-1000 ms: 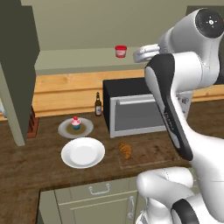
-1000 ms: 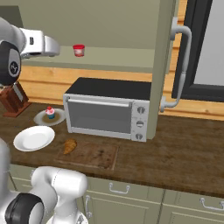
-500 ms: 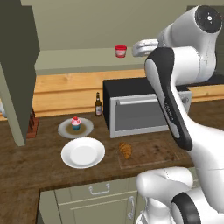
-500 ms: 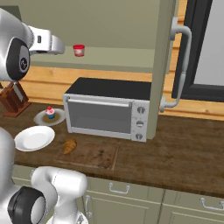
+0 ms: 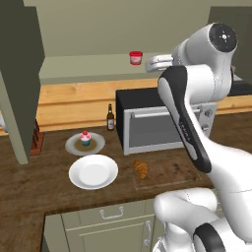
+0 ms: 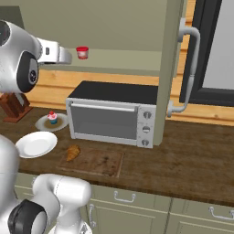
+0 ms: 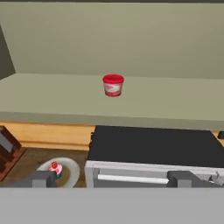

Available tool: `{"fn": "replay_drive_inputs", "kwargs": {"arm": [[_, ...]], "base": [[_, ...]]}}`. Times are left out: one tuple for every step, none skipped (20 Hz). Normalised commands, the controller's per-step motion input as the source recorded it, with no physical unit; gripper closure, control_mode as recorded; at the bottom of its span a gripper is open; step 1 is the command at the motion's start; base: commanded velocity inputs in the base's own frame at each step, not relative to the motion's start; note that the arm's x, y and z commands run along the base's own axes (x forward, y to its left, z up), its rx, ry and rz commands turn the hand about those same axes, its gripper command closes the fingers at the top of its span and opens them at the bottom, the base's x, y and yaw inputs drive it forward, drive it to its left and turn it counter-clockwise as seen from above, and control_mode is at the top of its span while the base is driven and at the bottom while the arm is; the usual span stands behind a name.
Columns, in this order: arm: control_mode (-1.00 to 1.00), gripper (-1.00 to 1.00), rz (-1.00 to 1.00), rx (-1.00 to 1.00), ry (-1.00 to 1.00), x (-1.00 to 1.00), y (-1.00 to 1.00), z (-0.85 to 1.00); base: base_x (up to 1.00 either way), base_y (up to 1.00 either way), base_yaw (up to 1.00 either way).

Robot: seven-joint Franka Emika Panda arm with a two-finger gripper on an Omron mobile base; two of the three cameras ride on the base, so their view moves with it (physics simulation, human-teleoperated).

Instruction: From the different types of pastries on the counter, select a croissant and place it on the cutting board. Then retrieve a jar of jam from the cabinet and place it alongside the croissant on the cutting board.

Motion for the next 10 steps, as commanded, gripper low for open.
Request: {"fn": "replay_drive_inputs", "kwargs": {"arm": [[-1.00,-1.00,0.00,0.01,0.00,0.36,0.00,0.00],[-1.00,-1.00,0.00,0.02,0.00,0.42,0.00,0.00],[-1.00,-1.00,0.00,0.02,0.00,0.41,0.00,0.01],[-1.00,-1.00,0.00,0.04,0.00,0.44,0.00,0.00],[-1.00,-1.00,0.00,0.04,0.00,0.46,0.00,0.00],[-1.00,-1.00,0.00,0.04,0.00,0.45,0.00,0.00],[-1.00,-1.00,0.00,0.03,0.00,0.44,0.00,0.00],[-1.00,-1.00,0.00,0.03,0.00,0.44,0.00,0.00],[-1.00,-1.00,0.00,0.04,0.00,0.44,0.00,0.00],[-1.00,-1.00,0.00,0.03,0.00,0.44,0.00,0.00]], "base": [[0.00,0.00,0.00],[0.00,0.00,0.00],[0.00,0.00,0.00],[0.00,0.00,0.00],[0.00,0.00,0.00],[0.00,0.00,0.00],[0.00,0.00,0.00],[0.00,0.00,0.00],[0.00,0.00,0.00],[0.00,0.00,0.00]]}}
